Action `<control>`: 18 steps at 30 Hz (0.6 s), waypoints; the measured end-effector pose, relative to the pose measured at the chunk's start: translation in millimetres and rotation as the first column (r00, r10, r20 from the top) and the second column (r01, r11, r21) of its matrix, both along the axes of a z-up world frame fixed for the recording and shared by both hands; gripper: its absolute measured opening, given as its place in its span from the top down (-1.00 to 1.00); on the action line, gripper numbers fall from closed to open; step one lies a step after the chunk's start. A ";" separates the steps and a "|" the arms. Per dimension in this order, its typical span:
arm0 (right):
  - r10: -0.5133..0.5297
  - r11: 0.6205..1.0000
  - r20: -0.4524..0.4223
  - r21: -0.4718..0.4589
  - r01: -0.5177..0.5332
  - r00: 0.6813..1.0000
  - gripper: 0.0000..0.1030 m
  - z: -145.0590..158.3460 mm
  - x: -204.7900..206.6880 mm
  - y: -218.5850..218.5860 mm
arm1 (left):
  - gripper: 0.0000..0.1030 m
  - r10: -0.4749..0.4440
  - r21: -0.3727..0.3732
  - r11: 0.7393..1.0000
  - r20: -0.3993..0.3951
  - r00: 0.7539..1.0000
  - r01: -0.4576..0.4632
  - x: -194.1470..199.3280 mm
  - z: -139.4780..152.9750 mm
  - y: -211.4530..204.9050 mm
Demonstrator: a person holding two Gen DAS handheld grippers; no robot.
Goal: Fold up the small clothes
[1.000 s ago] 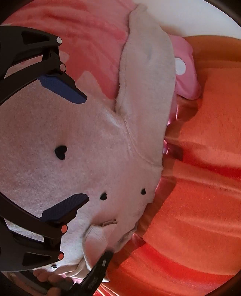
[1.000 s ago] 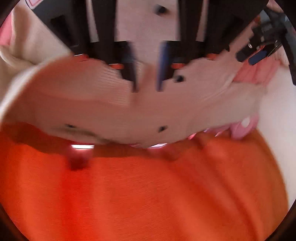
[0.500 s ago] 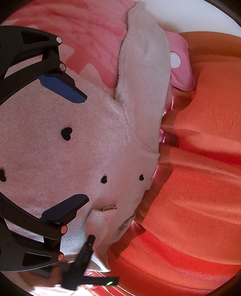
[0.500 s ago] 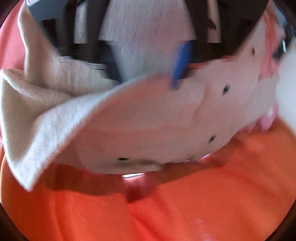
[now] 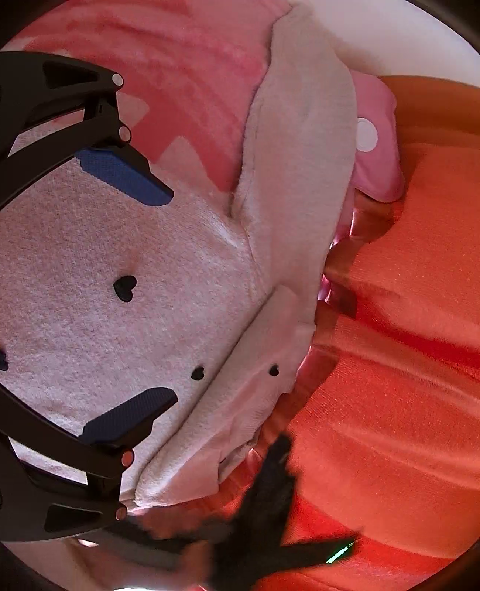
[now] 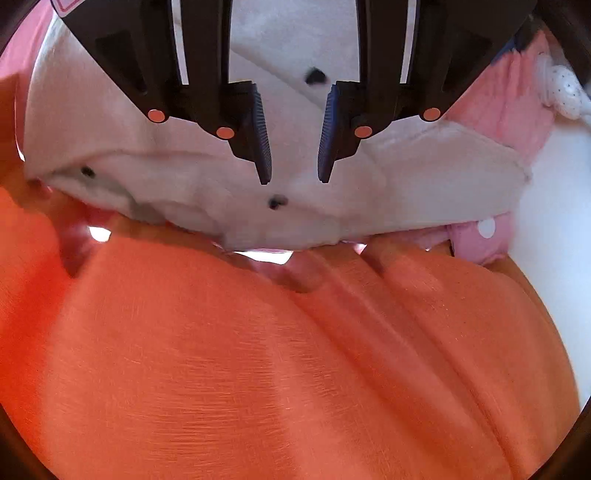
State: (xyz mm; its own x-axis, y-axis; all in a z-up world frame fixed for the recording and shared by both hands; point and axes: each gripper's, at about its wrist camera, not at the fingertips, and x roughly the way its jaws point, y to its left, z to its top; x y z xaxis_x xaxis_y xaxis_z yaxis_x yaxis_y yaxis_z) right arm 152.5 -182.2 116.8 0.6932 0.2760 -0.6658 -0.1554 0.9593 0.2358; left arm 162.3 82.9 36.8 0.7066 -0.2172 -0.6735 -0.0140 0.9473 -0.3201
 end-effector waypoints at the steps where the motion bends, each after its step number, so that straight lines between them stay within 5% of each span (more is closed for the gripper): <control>1: -0.041 0.999 0.018 0.013 0.041 0.999 0.16 -0.8 -23.2 -19.0 | -0.88 0.001 -0.004 1.000 -0.001 1.000 -0.001 1.3 -0.5 0.4; 8: -0.363 0.917 0.005 -0.173 0.359 0.932 -0.07 -46.2 -107.6 -120.0 | -0.89 -0.025 0.033 0.999 -0.030 0.999 0.026 52.5 -10.7 -16.5; 10: -0.401 0.877 0.006 -0.286 0.386 0.916 -0.08 -63.9 -115.6 -132.9 | -0.89 -0.019 0.018 1.000 -0.052 0.998 0.020 77.9 -17.8 -22.8; 13: -0.362 0.875 0.009 -0.342 0.343 0.932 -0.08 -82.1 -113.6 -140.3 | -0.87 -0.011 -0.080 0.997 -0.161 0.987 -0.002 126.8 -43.1 -28.8; 15: -0.345 0.869 -0.004 -0.380 0.317 0.939 -0.08 -88.0 -110.0 -134.8 | -0.86 0.033 -0.075 0.996 -0.181 0.983 -0.047 145.5 -49.7 -35.1; 17: -0.323 0.856 0.015 -0.422 0.299 0.946 -0.05 -87.8 -99.8 -127.3 | -0.57 -0.016 -0.080 0.997 -0.139 0.990 0.005 153.8 -40.7 -46.9; 18: -0.330 0.846 0.027 -0.435 0.309 0.943 0.02 -84.4 -95.3 -129.0 | -0.17 -0.080 -0.097 0.993 -0.124 0.989 0.068 160.1 -33.9 -54.9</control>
State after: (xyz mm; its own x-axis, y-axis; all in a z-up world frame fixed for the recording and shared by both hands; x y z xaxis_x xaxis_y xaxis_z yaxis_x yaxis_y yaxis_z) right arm 57.2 -311.2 32.5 0.6589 -0.2743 -0.7004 0.1780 0.9616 -0.2091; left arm 322.3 28.0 2.9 0.5959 -0.3310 -0.7317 0.0089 0.9138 -0.4061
